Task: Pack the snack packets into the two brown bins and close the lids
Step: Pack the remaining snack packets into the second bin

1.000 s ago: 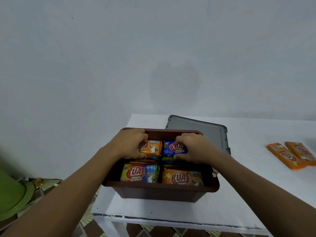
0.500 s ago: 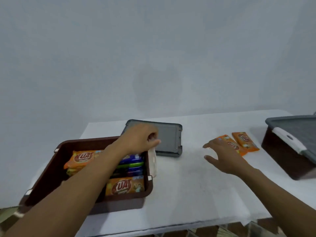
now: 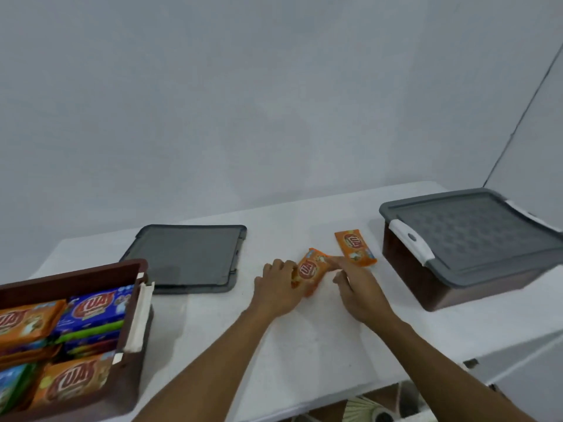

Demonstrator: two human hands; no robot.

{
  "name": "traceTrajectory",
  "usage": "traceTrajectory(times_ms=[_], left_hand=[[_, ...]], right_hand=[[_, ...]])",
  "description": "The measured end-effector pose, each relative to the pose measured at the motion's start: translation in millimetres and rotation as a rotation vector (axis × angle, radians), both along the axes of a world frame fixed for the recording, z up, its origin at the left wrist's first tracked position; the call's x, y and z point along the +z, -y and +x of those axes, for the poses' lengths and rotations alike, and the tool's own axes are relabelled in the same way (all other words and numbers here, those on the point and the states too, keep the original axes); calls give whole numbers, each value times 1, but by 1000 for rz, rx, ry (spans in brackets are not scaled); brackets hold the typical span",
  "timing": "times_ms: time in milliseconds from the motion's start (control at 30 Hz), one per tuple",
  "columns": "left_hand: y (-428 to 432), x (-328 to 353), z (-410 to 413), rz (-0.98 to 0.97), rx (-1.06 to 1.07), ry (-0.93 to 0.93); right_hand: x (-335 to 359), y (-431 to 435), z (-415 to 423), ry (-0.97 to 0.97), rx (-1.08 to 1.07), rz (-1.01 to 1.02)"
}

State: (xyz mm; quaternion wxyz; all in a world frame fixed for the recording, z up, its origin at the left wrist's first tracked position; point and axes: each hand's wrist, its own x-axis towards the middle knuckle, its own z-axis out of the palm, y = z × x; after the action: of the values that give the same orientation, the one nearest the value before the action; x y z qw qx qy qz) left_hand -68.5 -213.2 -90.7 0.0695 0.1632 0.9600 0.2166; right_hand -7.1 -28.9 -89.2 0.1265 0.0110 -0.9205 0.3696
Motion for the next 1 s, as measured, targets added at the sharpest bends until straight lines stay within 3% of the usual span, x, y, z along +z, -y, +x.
traceTrajectory(times_ms=[67, 233, 333, 400, 533, 633, 733, 833, 1000], left_hand=[[-8, -14, 8, -4, 95, -89], [-7, -24, 11, -7, 102, -245], [3, -22, 9, 30, 65, -236], [16, -24, 7, 40, 80, -236], [30, -27, 6, 150, 115, -214], [28, -22, 6, 135, 87, -151], [29, -10, -2, 80, 70, -42], [27, 14, -8, -19, 7, 102], [26, 30, -7, -185, -17, 178]], right_hand=[[-2, -14, -10, -46, -144, 91], [-16, -28, -20, 266, -223, 447], [-27, -27, -15, 157, -245, 501], [-28, -30, -14, 63, -260, 456], [-28, -36, -14, 21, -254, 108], [-25, -39, -9, 20, -205, 48], [-6, -41, -18, 196, -183, -44], [18, -40, -30, 484, -143, 20], [31, -30, -27, 561, -1, 20]])
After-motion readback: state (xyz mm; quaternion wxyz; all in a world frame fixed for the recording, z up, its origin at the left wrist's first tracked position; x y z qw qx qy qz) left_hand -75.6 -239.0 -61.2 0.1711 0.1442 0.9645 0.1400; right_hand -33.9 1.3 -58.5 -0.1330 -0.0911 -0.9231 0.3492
